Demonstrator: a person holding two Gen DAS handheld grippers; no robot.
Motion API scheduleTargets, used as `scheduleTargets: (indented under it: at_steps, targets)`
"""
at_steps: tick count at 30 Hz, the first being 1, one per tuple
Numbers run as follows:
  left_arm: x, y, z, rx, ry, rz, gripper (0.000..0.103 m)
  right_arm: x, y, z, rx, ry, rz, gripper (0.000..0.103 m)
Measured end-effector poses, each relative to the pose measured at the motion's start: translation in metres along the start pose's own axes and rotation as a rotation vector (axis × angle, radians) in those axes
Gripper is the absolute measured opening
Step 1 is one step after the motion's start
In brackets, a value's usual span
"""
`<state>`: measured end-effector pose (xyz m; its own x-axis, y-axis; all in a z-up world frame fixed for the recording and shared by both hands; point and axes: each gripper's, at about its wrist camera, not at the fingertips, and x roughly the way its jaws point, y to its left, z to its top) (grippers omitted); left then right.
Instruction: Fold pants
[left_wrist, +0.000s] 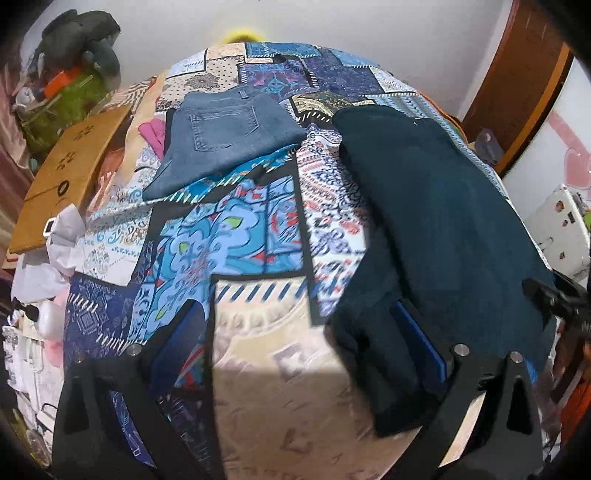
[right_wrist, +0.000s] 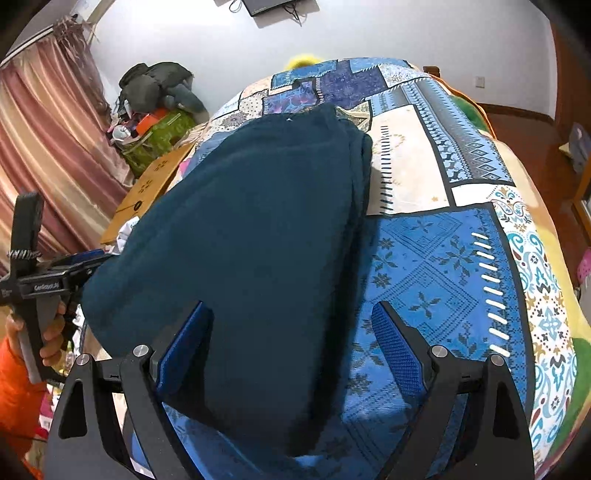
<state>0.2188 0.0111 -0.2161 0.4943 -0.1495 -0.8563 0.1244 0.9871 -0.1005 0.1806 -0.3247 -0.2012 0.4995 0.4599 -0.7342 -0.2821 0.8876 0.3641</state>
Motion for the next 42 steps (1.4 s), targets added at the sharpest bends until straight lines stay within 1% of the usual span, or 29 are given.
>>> scheduleTargets:
  at_steps: [1,3,5,8,9,11,12,14,16,19,22,25,26,27,28,31,32,33,34,35,36,37,38,39,40,41,42]
  targets:
    - [-0.001,0.003,-0.003,0.006,0.010,-0.001,0.103,-0.001,0.000,-0.001,-0.004,0.000,-0.001,0.088]
    - [-0.006,0.007,-0.003,0.006,-0.001,0.001,0.103,-0.003,0.002,-0.002,-0.016,0.002,-0.010,0.087]
    - [-0.011,0.008,-0.001,0.021,-0.017,0.035,0.103,-0.005,0.006,-0.001,-0.034,0.004,-0.015,0.085]
    - [-0.016,0.010,0.006,0.055,-0.035,0.089,0.103,-0.007,0.009,0.004,-0.070,0.014,-0.030,0.084]
    - [-0.015,0.011,0.010,0.065,-0.039,0.112,0.102,-0.008,0.010,0.008,-0.086,0.017,-0.036,0.083]
    - [-0.013,0.014,0.019,0.074,-0.046,0.186,0.102,-0.009,0.012,0.016,-0.116,0.012,-0.060,0.083]
    - [-0.012,0.017,0.026,0.066,-0.051,0.201,0.102,-0.010,0.012,0.022,-0.131,0.005,-0.069,0.083]
    - [-0.011,0.024,0.040,0.019,-0.052,0.138,0.102,-0.012,0.010,0.032,-0.150,-0.014,-0.075,0.083]
    - [-0.008,0.028,0.059,-0.034,-0.045,0.051,0.102,-0.012,0.008,0.045,-0.161,-0.031,-0.079,0.083]
    - [0.000,0.019,0.084,-0.030,-0.040,0.003,0.102,-0.009,0.005,0.057,-0.181,-0.040,-0.072,0.083]
    - [0.013,0.000,0.111,0.022,-0.053,0.002,0.102,-0.001,0.003,0.070,-0.205,-0.051,-0.079,0.083]
    - [0.031,-0.019,0.134,0.062,-0.053,-0.006,0.102,0.012,-0.001,0.084,-0.209,-0.041,-0.071,0.074]
    - [0.037,-0.025,0.140,0.072,-0.048,-0.014,0.102,0.019,-0.003,0.089,-0.206,-0.034,-0.064,0.072]
    - [0.045,-0.031,0.147,0.088,-0.040,-0.023,0.101,0.023,-0.005,0.093,-0.205,-0.029,-0.060,0.068]
    - [0.054,-0.037,0.152,0.104,-0.031,-0.030,0.100,0.028,-0.006,0.097,-0.207,-0.021,-0.053,0.061]
    - [0.082,-0.050,0.167,0.141,0.013,-0.043,0.095,0.047,-0.013,0.111,-0.200,0.006,-0.030,0.051]
    - [0.090,-0.051,0.169,0.146,0.028,-0.050,0.090,0.053,-0.016,0.115,-0.193,0.014,-0.024,0.049]
    - [0.102,-0.053,0.173,0.149,0.056,-0.054,0.083,0.061,-0.019,0.120,-0.184,0.024,-0.019,0.045]
    - [0.116,-0.055,0.177,0.144,0.100,-0.073,0.080,0.070,-0.023,0.125,-0.173,0.036,-0.018,0.040]
    - [0.123,-0.055,0.178,0.139,0.118,-0.093,0.073,0.075,-0.025,0.129,-0.168,0.043,-0.017,0.038]
    - [0.130,-0.056,0.178,0.132,0.138,-0.121,0.067,0.083,-0.028,0.134,-0.160,0.053,-0.016,0.032]
    - [0.135,-0.058,0.179,0.130,0.152,-0.153,0.063,0.090,-0.030,0.137,-0.153,0.063,-0.011,0.029]
    - [0.137,-0.059,0.179,0.133,0.156,-0.174,0.054,0.097,-0.031,0.141,-0.147,0.073,0.000,0.027]
    - [0.137,-0.063,0.180,0.138,0.154,-0.197,0.050,0.102,-0.031,0.144,-0.145,0.078,0.006,0.023]
    - [0.135,-0.065,0.181,0.144,0.138,-0.184,0.049,0.104,-0.030,0.146,-0.151,0.072,0.001,0.020]
    - [0.133,-0.067,0.181,0.150,0.125,-0.176,0.045,0.105,-0.028,0.147,-0.163,0.064,-0.006,0.018]
    - [0.130,-0.069,0.182,0.162,0.105,-0.166,0.041,0.104,-0.027,0.148,-0.180,0.050,-0.016,0.013]
